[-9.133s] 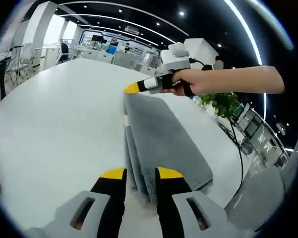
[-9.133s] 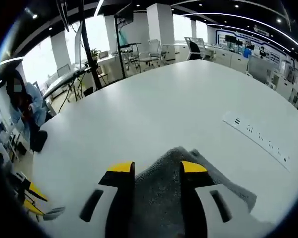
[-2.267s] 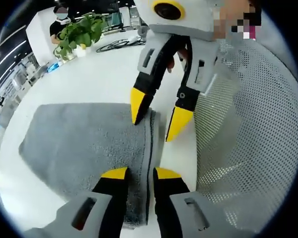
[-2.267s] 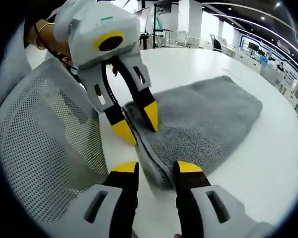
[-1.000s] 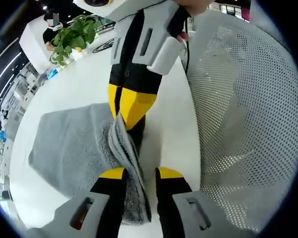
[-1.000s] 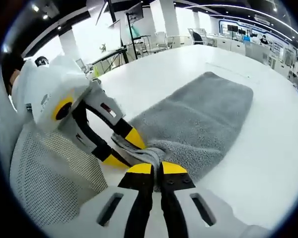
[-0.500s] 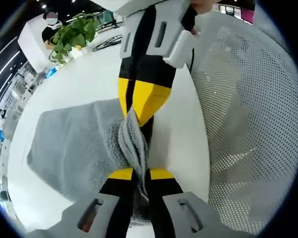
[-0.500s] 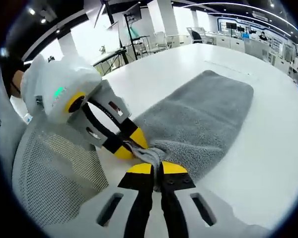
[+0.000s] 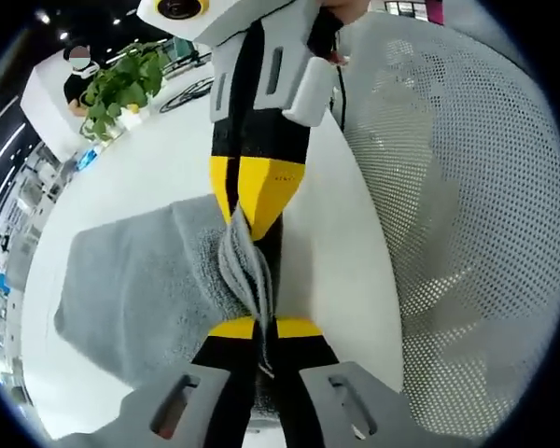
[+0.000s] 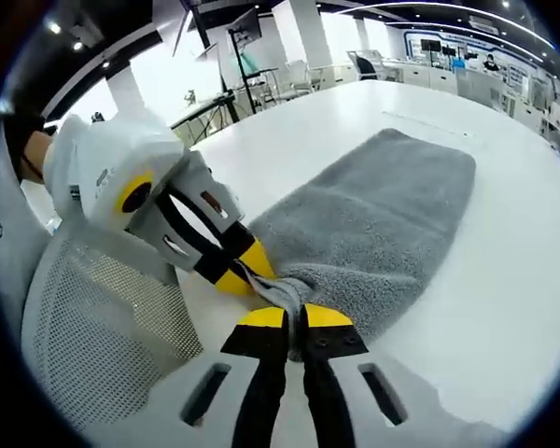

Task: Fold the towel on the table until its edges align and the towel forms a compact rectangular stack.

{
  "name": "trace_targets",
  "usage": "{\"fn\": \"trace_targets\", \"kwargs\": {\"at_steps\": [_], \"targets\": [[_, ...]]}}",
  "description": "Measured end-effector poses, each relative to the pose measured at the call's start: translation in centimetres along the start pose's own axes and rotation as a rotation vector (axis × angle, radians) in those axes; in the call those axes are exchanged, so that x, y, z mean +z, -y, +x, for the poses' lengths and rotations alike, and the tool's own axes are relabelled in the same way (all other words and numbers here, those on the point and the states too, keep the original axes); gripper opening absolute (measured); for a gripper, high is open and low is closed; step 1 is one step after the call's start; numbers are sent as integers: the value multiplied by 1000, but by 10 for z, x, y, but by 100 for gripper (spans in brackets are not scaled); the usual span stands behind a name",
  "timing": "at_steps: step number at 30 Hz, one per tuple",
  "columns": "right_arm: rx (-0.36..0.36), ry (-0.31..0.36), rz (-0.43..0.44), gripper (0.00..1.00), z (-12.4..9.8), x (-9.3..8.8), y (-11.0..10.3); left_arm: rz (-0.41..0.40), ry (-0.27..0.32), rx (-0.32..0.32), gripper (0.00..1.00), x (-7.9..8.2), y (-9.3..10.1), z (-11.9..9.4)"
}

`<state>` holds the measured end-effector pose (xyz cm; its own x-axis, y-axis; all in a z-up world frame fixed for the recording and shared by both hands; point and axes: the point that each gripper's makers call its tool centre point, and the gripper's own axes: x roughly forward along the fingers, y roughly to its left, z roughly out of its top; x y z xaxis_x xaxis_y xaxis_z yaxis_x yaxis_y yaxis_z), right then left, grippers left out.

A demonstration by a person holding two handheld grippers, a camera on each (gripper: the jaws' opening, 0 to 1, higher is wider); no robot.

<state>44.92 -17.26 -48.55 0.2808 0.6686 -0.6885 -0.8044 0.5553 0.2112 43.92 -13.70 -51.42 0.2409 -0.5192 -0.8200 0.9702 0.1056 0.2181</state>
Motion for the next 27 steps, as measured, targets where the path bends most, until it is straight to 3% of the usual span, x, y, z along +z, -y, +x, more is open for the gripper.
{"fn": "trace_targets", "kwargs": {"at_steps": [3,7,13,16,18,21,27], "targets": [[0,-21,-51,4,1,-6,1,-66,-4,-27,3,1,-1,-2],[-11,-25,-86,8,-3,-4,-1,-86,-11,-42,3,3,-1,-6],[-47,-14,-158,17,-11,-2,-1,-305,42,-57,3,6,-9,-17],[-82,-26,-272,17,-15,-1,-3,-373,67,-52,3,9,-17,-22],[-104,-28,-347,19,-17,0,-4,-400,79,-53,3,10,-20,-23],[-122,-29,-391,22,-16,-2,-6,-404,80,-55,3,12,-23,-25],[-167,-73,-489,23,-13,-13,0,-362,61,-62,4,10,-19,-23]]}}
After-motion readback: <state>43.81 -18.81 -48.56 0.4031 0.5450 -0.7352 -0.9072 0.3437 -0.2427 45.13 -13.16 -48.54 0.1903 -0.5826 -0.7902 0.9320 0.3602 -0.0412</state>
